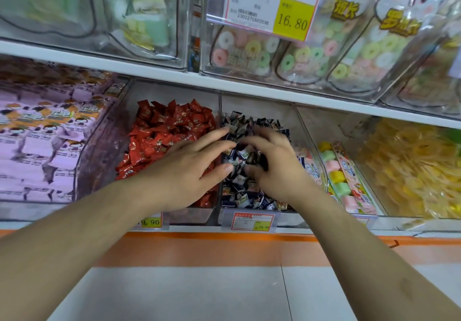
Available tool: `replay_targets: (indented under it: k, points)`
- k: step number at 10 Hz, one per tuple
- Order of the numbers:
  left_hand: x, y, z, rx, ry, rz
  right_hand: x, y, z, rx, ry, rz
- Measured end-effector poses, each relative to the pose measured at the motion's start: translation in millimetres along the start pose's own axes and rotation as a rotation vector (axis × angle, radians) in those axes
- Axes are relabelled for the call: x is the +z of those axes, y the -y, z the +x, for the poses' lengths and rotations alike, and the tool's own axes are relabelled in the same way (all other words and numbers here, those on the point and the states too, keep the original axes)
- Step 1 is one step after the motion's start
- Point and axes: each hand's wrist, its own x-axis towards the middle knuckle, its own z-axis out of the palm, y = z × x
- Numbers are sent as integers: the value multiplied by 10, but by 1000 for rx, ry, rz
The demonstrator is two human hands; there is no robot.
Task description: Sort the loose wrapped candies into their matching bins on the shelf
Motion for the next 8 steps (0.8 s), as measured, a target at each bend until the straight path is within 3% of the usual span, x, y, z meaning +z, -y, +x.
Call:
replay_targets:
  k: [1, 2, 3, 4, 5, 7, 8]
  points:
    - [-3, 9, -13, 10, -29, 20, -69, 26, -59, 53, -189, -106]
    - [5, 6, -38, 13, -66, 49, -30, 95, -148, 228, 38, -162]
    - [7, -9, -59, -6, -53, 44, 25, 160, -249, 356, 360, 23]
    - [-4, -43, -88, -24, -43, 59, -51, 169, -288, 341, 371, 233]
    - [-17, -50, -149, -25, -35, 59, -147, 180, -339, 243, 226, 108]
    - [-122, -159, -526, 47, -215, 53, -340, 304, -542, 138, -65, -11]
    - [-124, -378, -886, 27, -151, 9, -477, 548, -895, 129, 54, -6]
